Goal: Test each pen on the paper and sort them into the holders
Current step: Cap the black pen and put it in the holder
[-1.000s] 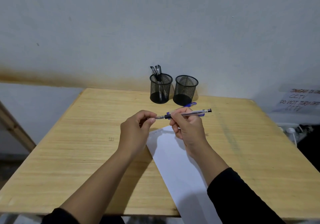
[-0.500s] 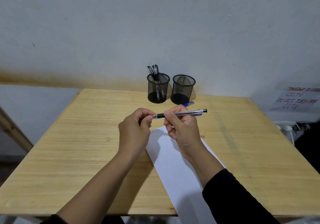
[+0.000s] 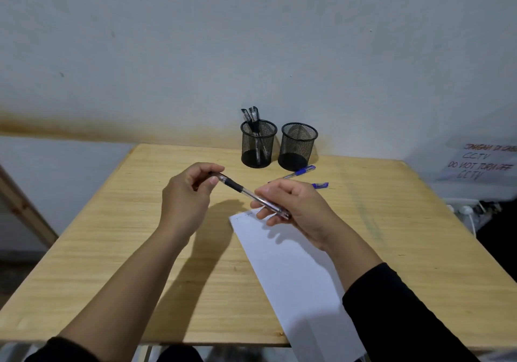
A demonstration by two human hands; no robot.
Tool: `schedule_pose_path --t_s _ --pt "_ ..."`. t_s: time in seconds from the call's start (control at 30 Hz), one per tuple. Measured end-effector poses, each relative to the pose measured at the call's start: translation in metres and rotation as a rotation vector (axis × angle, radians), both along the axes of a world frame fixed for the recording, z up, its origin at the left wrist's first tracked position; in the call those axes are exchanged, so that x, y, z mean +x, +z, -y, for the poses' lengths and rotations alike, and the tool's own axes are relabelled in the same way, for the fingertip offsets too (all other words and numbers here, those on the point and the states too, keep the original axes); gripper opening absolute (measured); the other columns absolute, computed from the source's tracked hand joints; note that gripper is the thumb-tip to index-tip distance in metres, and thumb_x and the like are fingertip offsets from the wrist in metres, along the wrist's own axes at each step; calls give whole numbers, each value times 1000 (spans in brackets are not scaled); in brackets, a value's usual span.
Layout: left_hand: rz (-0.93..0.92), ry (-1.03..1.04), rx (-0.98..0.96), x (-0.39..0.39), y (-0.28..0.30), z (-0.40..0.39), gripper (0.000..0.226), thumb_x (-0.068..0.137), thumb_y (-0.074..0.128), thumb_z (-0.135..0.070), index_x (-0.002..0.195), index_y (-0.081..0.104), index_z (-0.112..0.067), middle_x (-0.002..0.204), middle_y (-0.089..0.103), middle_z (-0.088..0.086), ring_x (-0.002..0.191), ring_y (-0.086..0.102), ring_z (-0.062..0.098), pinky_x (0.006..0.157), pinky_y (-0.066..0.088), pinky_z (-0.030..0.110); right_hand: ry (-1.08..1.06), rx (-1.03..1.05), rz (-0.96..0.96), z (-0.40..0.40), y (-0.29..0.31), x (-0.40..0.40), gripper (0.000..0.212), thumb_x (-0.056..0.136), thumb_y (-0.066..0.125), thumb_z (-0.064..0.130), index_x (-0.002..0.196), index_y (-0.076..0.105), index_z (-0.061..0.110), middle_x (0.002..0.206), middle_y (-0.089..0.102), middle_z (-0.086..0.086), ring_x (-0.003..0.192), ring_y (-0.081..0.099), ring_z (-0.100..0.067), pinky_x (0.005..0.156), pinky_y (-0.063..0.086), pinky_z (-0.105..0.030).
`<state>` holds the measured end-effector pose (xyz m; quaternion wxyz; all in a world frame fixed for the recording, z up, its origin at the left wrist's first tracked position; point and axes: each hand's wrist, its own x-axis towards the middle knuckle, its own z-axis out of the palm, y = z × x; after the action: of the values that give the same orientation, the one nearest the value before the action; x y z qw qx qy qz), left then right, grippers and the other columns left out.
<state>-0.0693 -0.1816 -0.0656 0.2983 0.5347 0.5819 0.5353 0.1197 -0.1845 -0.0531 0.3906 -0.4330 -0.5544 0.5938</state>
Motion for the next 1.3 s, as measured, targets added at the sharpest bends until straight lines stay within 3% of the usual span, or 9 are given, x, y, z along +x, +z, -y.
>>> schedule_pose_path --t_s 0.17,0.27,0.37,0.5,0.7,0.83,0.97,1.1,1.3 --pt "-128 -102 43 12 4 3 25 87 58 -12 91 68 -34 85 67 -19 75 57 -12 63 37 -2 -26 77 190 1 -1 -10 11 89 62 19 95 68 14 80 73 -2 67 61 -6 57 45 -10" --pt "-135 -116 82 21 6 -1 29 86 59 -11 101 66 -35 90 66 -20 83 57 -17 70 36 -5 -80 107 240 -1 -3 -12 10 89 62 18 97 66 18 79 73 0 73 62 -10 70 48 -15" --pt "-153 -141 93 32 8 -9 37 85 61 -10 115 61 -30 93 66 -15 84 59 -14 73 36 -7 -168 161 363 -6 -4 -10 5 87 63 21 85 63 25 80 72 -4 76 62 -15 72 47 -28" --pt "-237 -154 118 45 14 -17 31 84 63 -11 111 65 -26 86 65 -9 81 54 -14 68 34 -9 -245 210 437 -14 1 -4 15 84 67 19 75 58 28 69 56 -3 58 46 -10 59 38 -22" --pt "-287 -211 148 58 30 -23 31 85 61 -9 113 64 -23 88 64 -8 84 58 4 67 32 -10 -296 237 442 -14 9 12 14 81 68 18 95 70 17 76 68 -3 71 59 -15 70 45 -26" --pt "-496 -275 186 73 32 -32 27 90 53 -17 117 58 -16 97 69 2 89 62 21 72 37 10 -419 238 459 -7 21 30 7 80 69 18 87 66 20 71 61 5 64 53 -7 63 39 -19" --pt "-714 -351 104 100 32 -38 46 93 46 -28 134 40 -6 132 51 17 123 45 30 101 34 35 -607 218 503 4 33 61 7 79 69 18 86 66 17 63 56 10 61 51 -4 58 38 -14" --pt "-921 -435 105 135 32 -33 55 97 36 -31 137 26 5 143 35 20 137 24 31 118 9 36 -755 230 637 27 46 98 7 78 67 19 83 67 14 62 54 10 69 52 -12 59 37 -16" --pt "-1019 -608 164 205 32 -6 58 98 29 -34 139 19 7 146 27 22 139 17 33 116 8 35 -982 172 784 74 58 161 13 79 67 21 73 59 13 59 46 8 66 46 -13 57 36 -24"
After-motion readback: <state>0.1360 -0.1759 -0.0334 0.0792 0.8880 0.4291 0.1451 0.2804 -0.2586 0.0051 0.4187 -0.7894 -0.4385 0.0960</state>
